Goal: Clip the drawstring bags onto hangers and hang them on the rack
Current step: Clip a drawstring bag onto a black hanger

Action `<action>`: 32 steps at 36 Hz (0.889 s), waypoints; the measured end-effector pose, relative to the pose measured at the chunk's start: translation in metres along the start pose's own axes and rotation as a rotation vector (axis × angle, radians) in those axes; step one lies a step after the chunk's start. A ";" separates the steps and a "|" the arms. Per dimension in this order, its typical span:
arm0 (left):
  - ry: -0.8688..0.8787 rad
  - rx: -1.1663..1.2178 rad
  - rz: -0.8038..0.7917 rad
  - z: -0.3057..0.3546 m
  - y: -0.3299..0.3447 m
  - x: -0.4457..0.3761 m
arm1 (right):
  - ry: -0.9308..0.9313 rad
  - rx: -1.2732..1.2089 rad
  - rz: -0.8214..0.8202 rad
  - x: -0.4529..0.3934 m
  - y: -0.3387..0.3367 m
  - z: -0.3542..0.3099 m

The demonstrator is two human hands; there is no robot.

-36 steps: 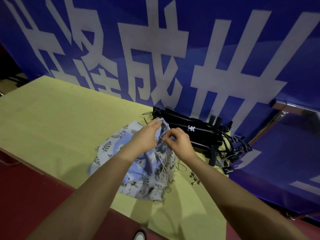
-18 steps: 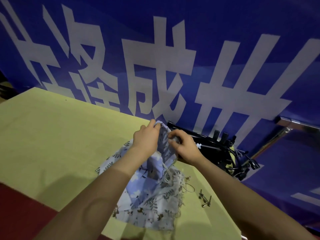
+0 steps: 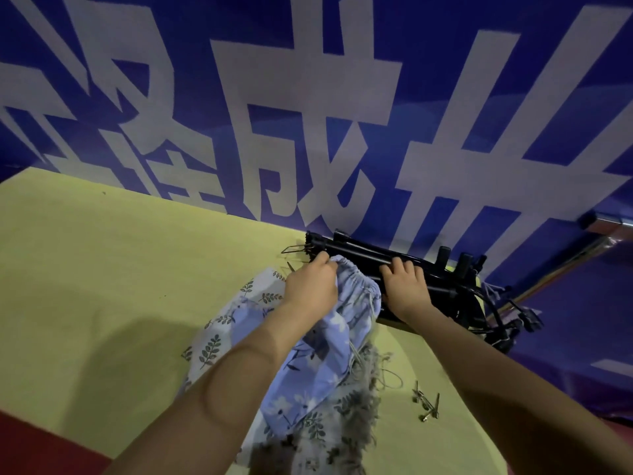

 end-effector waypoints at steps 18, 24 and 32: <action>0.003 -0.046 0.042 0.008 -0.004 0.001 | -0.055 0.025 0.138 0.007 -0.055 0.009; -0.024 0.029 0.108 0.008 -0.014 0.015 | -0.103 0.028 0.231 0.031 -0.084 0.017; -0.069 0.135 0.146 0.007 -0.018 0.032 | 0.016 -0.230 0.315 0.064 -0.115 0.044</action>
Point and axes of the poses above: each hand's wrist, its own x-axis away from the middle knuckle, its own y-axis out of the palm, z = x × y, the point moved 8 cm from there along -x, towards the middle knuckle, and after that the axes turned 8 degrees about -z, right-handed, at the moved point
